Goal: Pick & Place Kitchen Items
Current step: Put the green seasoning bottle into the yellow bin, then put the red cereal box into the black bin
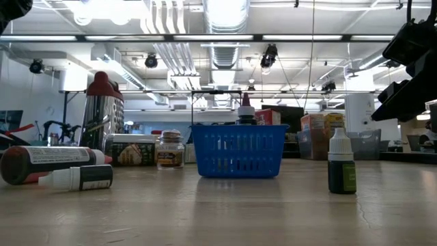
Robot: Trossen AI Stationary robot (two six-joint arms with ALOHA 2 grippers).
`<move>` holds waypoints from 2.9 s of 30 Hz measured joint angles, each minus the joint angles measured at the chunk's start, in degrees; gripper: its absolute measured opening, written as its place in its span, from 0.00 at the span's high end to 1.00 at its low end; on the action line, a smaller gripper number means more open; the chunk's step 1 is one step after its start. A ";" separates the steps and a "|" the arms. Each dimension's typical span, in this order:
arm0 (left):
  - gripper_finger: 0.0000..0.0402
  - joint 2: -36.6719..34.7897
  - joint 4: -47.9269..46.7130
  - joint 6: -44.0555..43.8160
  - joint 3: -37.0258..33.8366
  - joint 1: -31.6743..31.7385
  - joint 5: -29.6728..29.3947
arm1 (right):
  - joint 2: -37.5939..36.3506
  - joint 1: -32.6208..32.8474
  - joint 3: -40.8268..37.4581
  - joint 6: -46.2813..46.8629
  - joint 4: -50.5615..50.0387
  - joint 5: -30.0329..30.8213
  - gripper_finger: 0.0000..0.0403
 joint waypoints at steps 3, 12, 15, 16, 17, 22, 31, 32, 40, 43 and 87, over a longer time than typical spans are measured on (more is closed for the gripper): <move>0.25 -0.12 0.02 0.66 0.00 0.00 0.25 | -0.01 -0.01 0.00 0.00 -0.02 0.00 0.56; 0.24 -3.37 -0.02 8.56 2.62 -0.02 0.35 | -0.03 -0.01 -0.01 0.00 -0.02 0.00 0.62; 0.24 -5.07 0.07 12.03 4.46 -0.02 0.33 | -0.05 -0.01 0.00 0.00 -0.02 0.00 0.65; 0.24 -5.66 0.09 13.34 4.98 -0.03 0.28 | -0.03 0.00 -0.01 -0.01 -0.02 0.00 0.66; 0.24 -6.15 0.09 14.66 5.43 -0.04 0.24 | -0.03 0.00 0.00 -0.01 -0.04 0.00 0.67; 0.24 -8.49 0.07 20.19 6.55 -0.04 -0.60 | -0.03 -0.01 0.00 0.00 -0.04 0.02 0.71; 0.24 -11.71 0.03 23.59 7.82 0.57 -11.74 | -0.03 -0.01 -0.01 0.20 0.00 0.01 0.79; 0.24 -12.06 0.07 24.76 8.06 0.86 -13.23 | -0.03 -0.01 0.00 0.20 0.00 0.02 0.80; 0.24 -15.40 0.11 29.81 10.04 7.32 -18.33 | -0.03 0.01 0.00 0.20 0.02 0.02 0.87; 0.24 -15.99 0.08 32.62 10.56 11.61 -18.44 | -0.04 0.00 0.00 0.20 0.03 0.00 0.89; 0.25 -3.98 25.05 49.72 19.98 56.87 -5.49 | -0.03 0.01 0.00 1.05 0.31 0.00 0.66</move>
